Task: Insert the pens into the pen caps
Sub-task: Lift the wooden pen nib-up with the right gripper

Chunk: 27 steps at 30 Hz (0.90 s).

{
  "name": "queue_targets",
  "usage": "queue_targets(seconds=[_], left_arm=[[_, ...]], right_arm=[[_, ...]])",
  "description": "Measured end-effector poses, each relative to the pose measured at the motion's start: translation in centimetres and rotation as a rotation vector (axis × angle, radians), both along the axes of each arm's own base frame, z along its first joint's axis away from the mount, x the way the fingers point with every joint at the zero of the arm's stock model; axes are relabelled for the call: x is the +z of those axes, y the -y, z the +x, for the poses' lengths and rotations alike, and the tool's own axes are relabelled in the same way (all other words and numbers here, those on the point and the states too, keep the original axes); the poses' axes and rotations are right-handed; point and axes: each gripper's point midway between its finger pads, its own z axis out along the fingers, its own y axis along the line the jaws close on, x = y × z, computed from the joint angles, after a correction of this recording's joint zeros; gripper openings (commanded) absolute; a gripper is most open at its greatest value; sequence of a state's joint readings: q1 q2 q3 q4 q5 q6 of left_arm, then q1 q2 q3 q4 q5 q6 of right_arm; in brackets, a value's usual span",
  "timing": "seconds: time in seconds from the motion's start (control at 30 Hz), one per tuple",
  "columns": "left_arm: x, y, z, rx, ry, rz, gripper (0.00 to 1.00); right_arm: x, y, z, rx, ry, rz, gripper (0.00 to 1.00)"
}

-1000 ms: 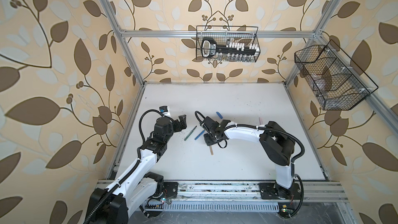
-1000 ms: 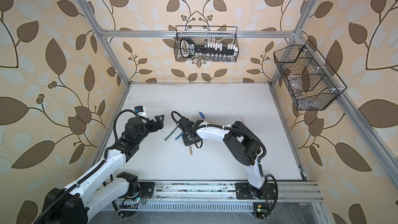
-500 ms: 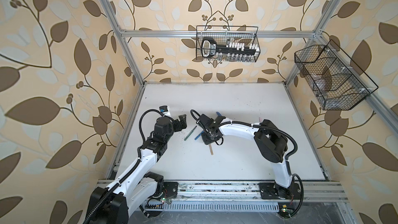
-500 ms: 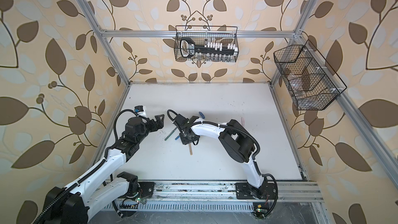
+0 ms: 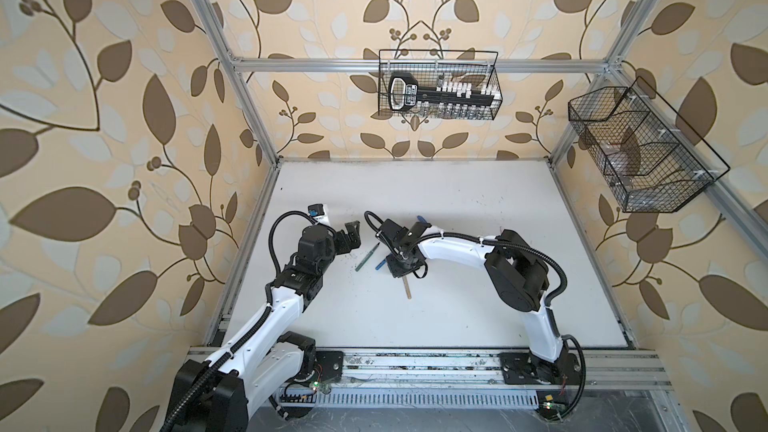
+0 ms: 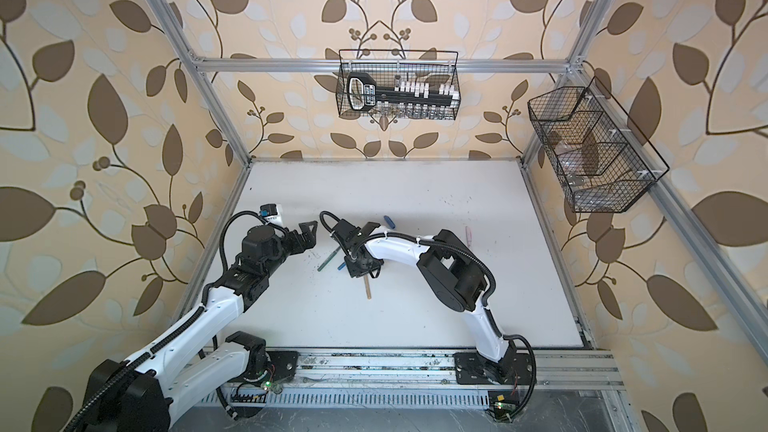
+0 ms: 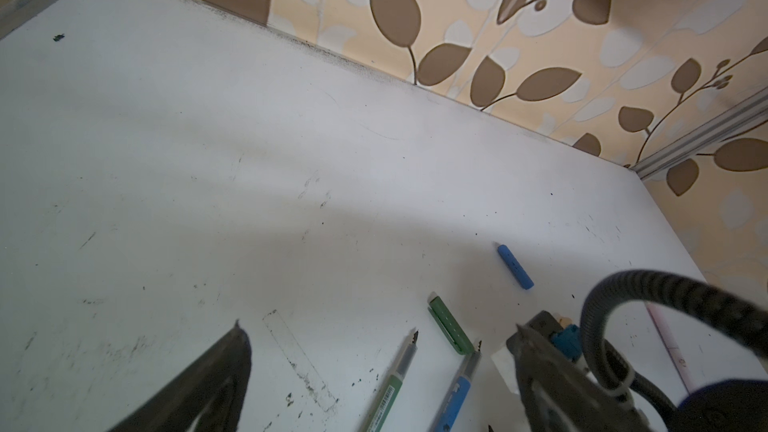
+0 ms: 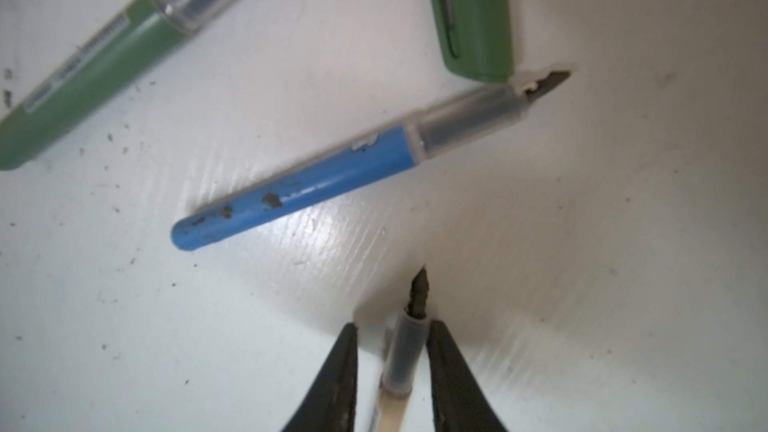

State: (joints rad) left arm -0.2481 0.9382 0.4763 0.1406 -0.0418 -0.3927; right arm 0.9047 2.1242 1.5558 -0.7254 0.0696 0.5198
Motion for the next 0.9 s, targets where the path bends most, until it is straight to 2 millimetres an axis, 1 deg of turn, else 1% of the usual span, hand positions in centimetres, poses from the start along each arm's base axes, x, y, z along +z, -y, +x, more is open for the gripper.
queue_targets(seconds=[0.07, 0.13, 0.4, 0.6, 0.77, 0.9], left_arm=[[0.0, 0.0, 0.0, -0.001, -0.001, 0.0, 0.99], [0.0, 0.1, 0.0, -0.006, -0.001, -0.003, 0.99], [-0.2, 0.6, 0.0, -0.031, -0.007, -0.013, 0.99], [-0.8, 1.2, 0.0, -0.063, -0.028, -0.021, 0.99], [-1.4, 2.2, 0.1, -0.112, -0.051, -0.036, 0.99], [-1.8, 3.9, 0.2, -0.2, -0.074, -0.067, 0.99]], right_arm=[[-0.1, 0.2, 0.1, -0.003, 0.001, -0.001, 0.19], [-0.1, 0.5, 0.1, -0.009, 0.008, 0.003, 0.16], [0.0, 1.8, -0.2, -0.04, 0.024, 0.067, 0.1], [0.5, 3.0, -0.1, -0.082, 0.042, 0.18, 0.06], [2.2, 4.6, 0.8, -0.145, 0.092, 0.324, 0.05], [4.5, 5.6, 2.1, -0.192, 0.169, 0.453, 0.03]])
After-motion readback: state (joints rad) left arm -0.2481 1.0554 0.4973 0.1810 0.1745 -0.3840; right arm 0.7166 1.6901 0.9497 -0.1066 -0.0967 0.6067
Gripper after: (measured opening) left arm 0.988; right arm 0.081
